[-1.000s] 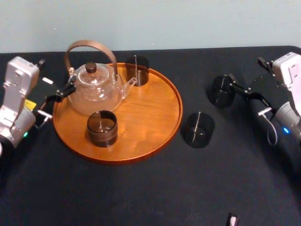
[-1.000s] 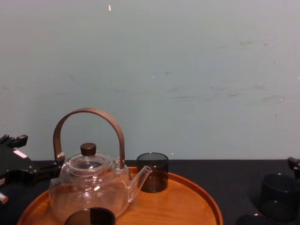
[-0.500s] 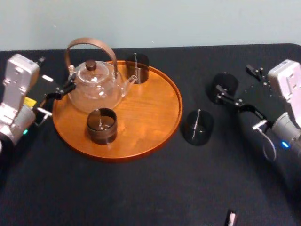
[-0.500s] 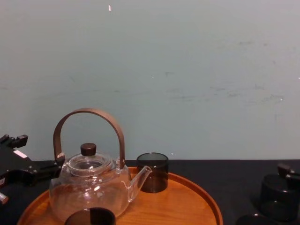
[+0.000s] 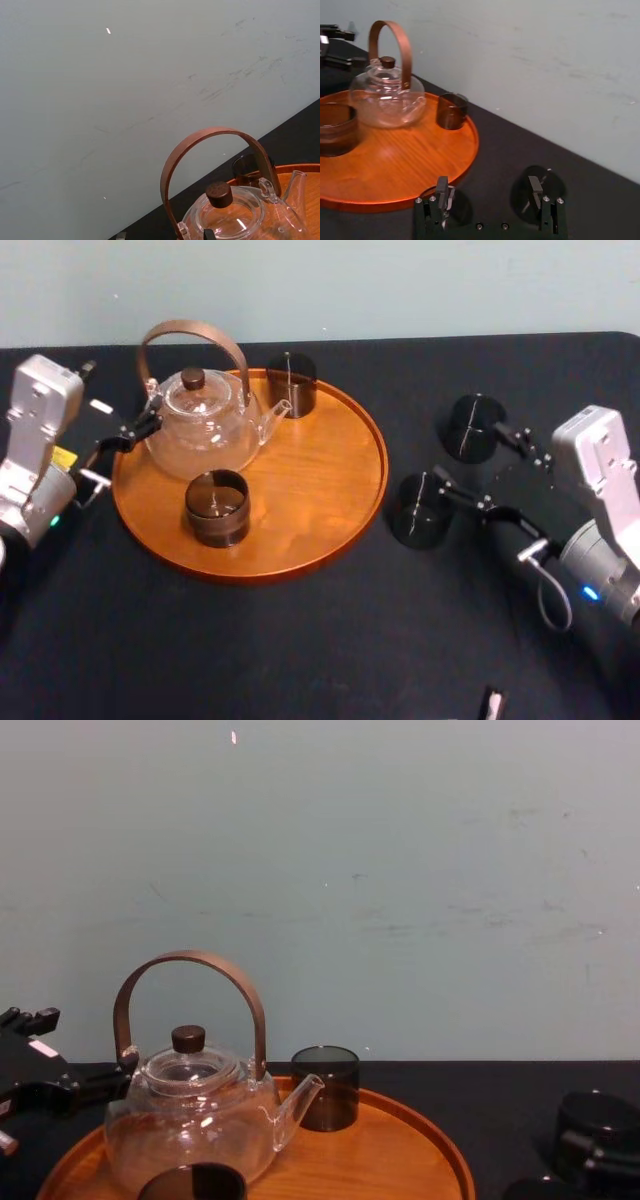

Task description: Pick up the glass from the table and place it on the tray.

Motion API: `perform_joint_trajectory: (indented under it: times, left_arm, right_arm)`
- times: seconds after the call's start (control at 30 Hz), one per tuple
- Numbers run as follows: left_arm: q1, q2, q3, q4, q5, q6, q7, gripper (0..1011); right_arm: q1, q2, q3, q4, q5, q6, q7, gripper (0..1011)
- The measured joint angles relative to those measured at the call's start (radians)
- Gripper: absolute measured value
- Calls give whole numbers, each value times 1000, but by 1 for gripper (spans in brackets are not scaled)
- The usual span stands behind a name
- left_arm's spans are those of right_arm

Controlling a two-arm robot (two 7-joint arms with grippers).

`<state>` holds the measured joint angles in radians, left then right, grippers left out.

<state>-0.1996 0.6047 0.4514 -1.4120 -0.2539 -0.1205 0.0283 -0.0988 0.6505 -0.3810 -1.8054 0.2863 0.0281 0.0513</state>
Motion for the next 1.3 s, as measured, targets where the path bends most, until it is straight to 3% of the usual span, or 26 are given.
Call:
perform_joint_trajectory:
  times: [0.73,1.3]
  left_arm:
    - [0,0,0,0,0,0,0,1001]
    - [0,0,0,0,0,0,0,1001]
  right_arm:
    - [-50,-59,20,13,6,23,72,1002]
    - [-53,-103,36,54,-11,32,127,1002]
